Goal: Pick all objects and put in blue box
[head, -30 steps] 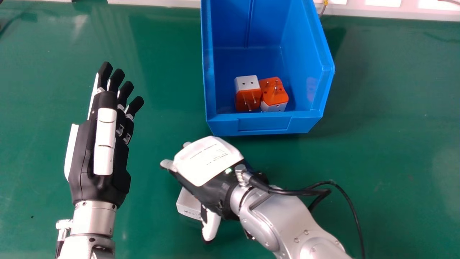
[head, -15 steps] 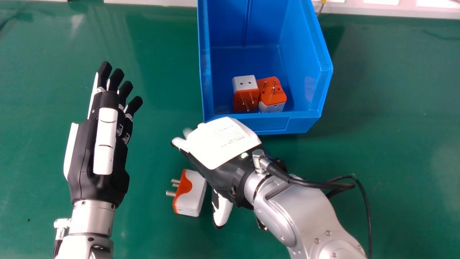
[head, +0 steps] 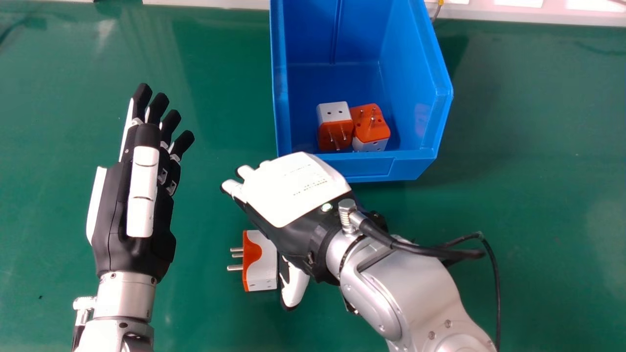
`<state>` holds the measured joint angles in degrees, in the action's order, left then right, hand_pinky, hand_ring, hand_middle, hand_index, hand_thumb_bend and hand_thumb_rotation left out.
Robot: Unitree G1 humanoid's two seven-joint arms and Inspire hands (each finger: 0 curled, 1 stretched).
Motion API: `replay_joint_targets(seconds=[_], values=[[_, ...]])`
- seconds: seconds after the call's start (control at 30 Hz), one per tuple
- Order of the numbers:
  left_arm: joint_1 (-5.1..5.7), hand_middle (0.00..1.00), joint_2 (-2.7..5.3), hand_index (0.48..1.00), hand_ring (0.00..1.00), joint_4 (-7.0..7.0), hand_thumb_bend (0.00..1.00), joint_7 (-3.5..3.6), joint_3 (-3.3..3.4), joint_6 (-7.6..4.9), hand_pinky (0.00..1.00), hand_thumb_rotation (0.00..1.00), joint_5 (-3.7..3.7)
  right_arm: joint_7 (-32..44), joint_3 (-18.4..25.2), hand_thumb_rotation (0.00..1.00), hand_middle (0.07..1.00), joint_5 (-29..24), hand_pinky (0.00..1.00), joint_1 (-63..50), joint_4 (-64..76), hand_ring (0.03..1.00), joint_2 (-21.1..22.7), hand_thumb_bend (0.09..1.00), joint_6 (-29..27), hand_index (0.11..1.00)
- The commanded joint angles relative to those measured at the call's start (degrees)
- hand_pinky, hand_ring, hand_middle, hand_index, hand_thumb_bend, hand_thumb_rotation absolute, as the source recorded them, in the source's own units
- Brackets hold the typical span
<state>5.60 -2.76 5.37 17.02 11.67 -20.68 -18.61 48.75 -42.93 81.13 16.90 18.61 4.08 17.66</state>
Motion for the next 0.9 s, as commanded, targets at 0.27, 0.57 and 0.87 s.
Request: replay_joint_targets(seconds=[0.27, 0.57, 0.87], values=[[-0.16, 0.99, -0.17, 0.981, 0.97, -1.29, 0.69, 0.45, -0.08, -0.76, 0.93, 0.83, -0.35, -2.58, 0.54, 0.12, 0.964, -1.74, 0.71, -0.81, -0.36, 0.943, -1.75, 0.736, -2.08, 0.928], [-0.13, 0.99, -0.12, 0.984, 0.98, -1.38, 0.69, 0.21, -0.07, -0.49, 0.94, 0.82, -0.17, -4.16, -0.13, 0.12, 0.957, -3.47, 0.71, -0.96, -5.83, 0.939, -1.71, 0.743, -2.86, 0.922], [-0.19, 0.99, -0.15, 0.984, 0.98, -1.41, 0.69, 0.49, 0.03, -0.14, 0.94, 0.82, -0.78, -9.48, 0.19, 0.14, 0.957, -6.47, 0.71, -0.57, -11.7, 0.938, -1.51, 0.737, -4.01, 0.921]])
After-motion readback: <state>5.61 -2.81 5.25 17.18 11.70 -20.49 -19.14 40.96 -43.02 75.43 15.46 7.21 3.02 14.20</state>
